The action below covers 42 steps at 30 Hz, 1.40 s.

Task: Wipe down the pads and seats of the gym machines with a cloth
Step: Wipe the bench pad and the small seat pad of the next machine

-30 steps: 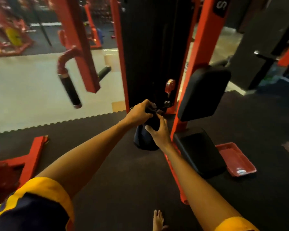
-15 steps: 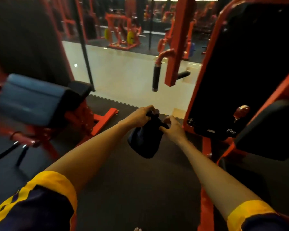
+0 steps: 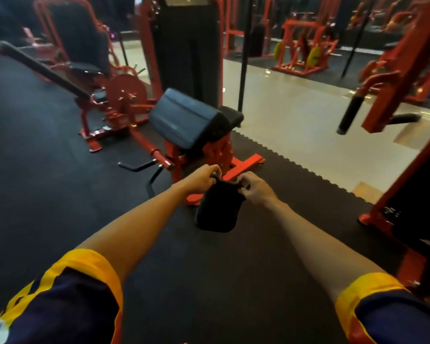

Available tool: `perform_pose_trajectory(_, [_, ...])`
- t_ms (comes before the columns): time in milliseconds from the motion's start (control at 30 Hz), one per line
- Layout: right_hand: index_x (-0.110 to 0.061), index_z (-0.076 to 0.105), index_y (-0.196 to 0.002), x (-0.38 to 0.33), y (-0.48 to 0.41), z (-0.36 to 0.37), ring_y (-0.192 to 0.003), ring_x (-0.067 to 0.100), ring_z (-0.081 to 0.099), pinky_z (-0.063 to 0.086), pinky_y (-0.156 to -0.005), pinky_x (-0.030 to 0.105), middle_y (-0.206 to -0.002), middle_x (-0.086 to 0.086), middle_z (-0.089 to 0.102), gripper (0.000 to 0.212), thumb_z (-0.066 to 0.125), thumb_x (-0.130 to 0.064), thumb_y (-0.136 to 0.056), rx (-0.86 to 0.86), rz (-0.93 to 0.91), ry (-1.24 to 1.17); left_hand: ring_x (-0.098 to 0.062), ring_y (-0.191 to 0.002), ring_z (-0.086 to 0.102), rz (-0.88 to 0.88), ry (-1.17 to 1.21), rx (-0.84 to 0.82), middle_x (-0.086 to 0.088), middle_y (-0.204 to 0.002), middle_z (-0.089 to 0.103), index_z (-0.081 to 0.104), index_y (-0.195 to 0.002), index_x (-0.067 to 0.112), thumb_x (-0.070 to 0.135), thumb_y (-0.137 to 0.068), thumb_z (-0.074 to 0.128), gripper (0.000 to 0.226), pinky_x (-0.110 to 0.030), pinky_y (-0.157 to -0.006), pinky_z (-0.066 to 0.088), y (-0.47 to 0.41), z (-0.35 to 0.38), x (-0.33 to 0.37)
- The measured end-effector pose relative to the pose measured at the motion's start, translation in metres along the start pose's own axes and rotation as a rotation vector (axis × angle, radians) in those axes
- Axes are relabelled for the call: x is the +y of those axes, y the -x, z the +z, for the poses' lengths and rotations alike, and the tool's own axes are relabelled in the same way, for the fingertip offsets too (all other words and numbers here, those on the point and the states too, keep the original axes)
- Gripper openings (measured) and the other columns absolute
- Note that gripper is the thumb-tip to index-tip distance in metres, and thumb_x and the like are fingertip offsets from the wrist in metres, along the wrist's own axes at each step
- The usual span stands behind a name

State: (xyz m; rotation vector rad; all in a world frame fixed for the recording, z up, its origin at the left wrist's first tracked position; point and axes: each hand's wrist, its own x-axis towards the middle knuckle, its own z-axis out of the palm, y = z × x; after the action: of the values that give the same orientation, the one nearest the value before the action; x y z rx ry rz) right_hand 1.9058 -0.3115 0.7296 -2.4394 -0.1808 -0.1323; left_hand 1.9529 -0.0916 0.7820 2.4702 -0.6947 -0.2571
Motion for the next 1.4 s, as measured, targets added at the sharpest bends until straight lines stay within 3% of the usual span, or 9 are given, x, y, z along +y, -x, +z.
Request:
perform_pose_trajectory(167, [-0.017, 0.063, -0.107, -0.057, -0.05, 0.059, -0.118, 0.007, 0.053, 0.046, -0.101, 0.031, -0.15, -0.005, 0.05, 0.027, 0.069, -0.006, -0.083, -0.138, -0.133, -0.035, -0.014, -0.087, 0.054, -0.036, 0.165, 0.027, -0.004, -0.1, 0.061, 0.056, -0.1, 0.017, -0.008, -0.092, 0.05, 0.027, -0.021, -0.076, 0.045, 0.039, -0.046, -0.067])
perform_pose_trajectory(233, [-0.031, 0.062, -0.106, -0.081, -0.07, 0.081, -0.111, 0.014, 0.062, 0.052, -0.1, 0.038, -0.131, -0.001, 0.065, 0.033, 0.067, -0.013, -0.079, -0.2, -0.112, -0.075, -0.01, -0.081, 0.051, -0.039, 0.186, 0.041, 0.0, -0.094, 0.058, 0.056, -0.097, 0.015, -0.012, -0.089, 0.05, 0.029, -0.012, -0.07, 0.042, 0.049, -0.065, -0.093])
perform_pose_trajectory(333, [-0.031, 0.054, -0.089, -0.114, -0.105, 0.115, -0.084, 0.021, 0.064, 0.055, -0.086, 0.051, -0.091, 0.003, 0.067, 0.019, 0.066, -0.022, -0.076, -0.234, -0.093, -0.093, -0.01, -0.079, 0.051, -0.068, 0.206, 0.127, 0.001, -0.089, 0.057, 0.056, -0.093, 0.015, -0.016, -0.085, 0.047, 0.033, -0.022, -0.074, 0.042, 0.06, -0.098, -0.137])
perform_pose_trajectory(400, [-0.027, 0.054, -0.089, -0.142, -0.129, 0.138, -0.085, 0.027, 0.064, 0.054, -0.085, 0.049, -0.089, 0.006, 0.066, 0.02, 0.07, -0.022, -0.079, -0.202, -0.104, -0.11, -0.015, -0.086, 0.053, -0.096, 0.202, 0.203, -0.006, -0.094, 0.06, 0.06, -0.098, 0.013, -0.015, -0.088, 0.045, 0.033, -0.027, -0.078, 0.045, 0.066, -0.119, -0.173])
perform_pose_trajectory(533, [-0.024, 0.052, -0.099, -0.188, -0.169, 0.169, -0.087, 0.03, 0.065, 0.054, -0.081, 0.042, -0.094, 0.009, 0.068, 0.025, 0.073, -0.022, -0.086, -0.221, -0.11, -0.073, -0.014, -0.088, 0.055, -0.167, 0.15, 0.285, -0.003, -0.099, 0.063, 0.067, -0.109, 0.007, -0.009, -0.093, 0.044, 0.032, -0.005, -0.067, 0.039, 0.077, -0.149, -0.228])
perform_pose_trajectory(767, [-0.022, 0.047, -0.115, -0.237, -0.263, 0.209, -0.095, 0.022, 0.064, 0.052, -0.081, 0.032, -0.109, 0.004, 0.064, 0.058, 0.087, -0.018, -0.074, -0.353, -0.194, 0.006, -0.011, -0.076, 0.054, -0.273, 0.18, 0.476, 0.0, -0.089, 0.063, 0.065, -0.098, 0.016, 0.0, -0.092, 0.047, 0.025, -0.011, -0.064, 0.041, 0.057, -0.219, -0.316])
perform_pose_trajectory(1133, [-0.022, 0.072, -0.1, -0.249, -0.471, 0.279, -0.079, 0.005, 0.064, 0.05, -0.071, 0.019, -0.091, -0.002, 0.071, 0.021, 0.075, -0.009, -0.085, -0.252, -0.114, -0.24, -0.02, -0.094, 0.052, -0.31, 0.021, 0.267, -0.01, -0.113, 0.051, 0.055, -0.11, 0.008, -0.001, -0.093, 0.042, 0.023, -0.026, -0.071, 0.047, -0.055, -0.309, -0.45])
perform_pose_trajectory(1267, [-0.024, 0.071, -0.094, -0.251, -0.537, 0.278, -0.065, -0.007, 0.059, 0.043, -0.063, 0.012, -0.077, -0.01, 0.067, 0.016, 0.074, -0.01, -0.087, -0.216, -0.031, -0.353, -0.022, -0.107, 0.051, -0.238, -0.181, 0.116, -0.006, -0.115, 0.05, 0.057, -0.115, 0.014, 0.01, -0.093, 0.062, 0.023, -0.038, -0.096, 0.047, -0.099, -0.343, -0.496])
perform_pose_trajectory(1400, [-0.017, 0.072, -0.104, -0.25, -0.594, 0.275, -0.075, -0.002, 0.064, 0.049, -0.069, 0.013, -0.086, -0.007, 0.07, 0.016, 0.074, -0.014, -0.089, -0.201, 0.009, -0.409, -0.022, -0.091, 0.059, -0.236, -0.067, 0.182, -0.006, -0.102, 0.061, 0.058, -0.104, 0.011, 0.016, -0.091, 0.071, 0.019, -0.035, -0.083, 0.049, -0.15, -0.373, -0.528])
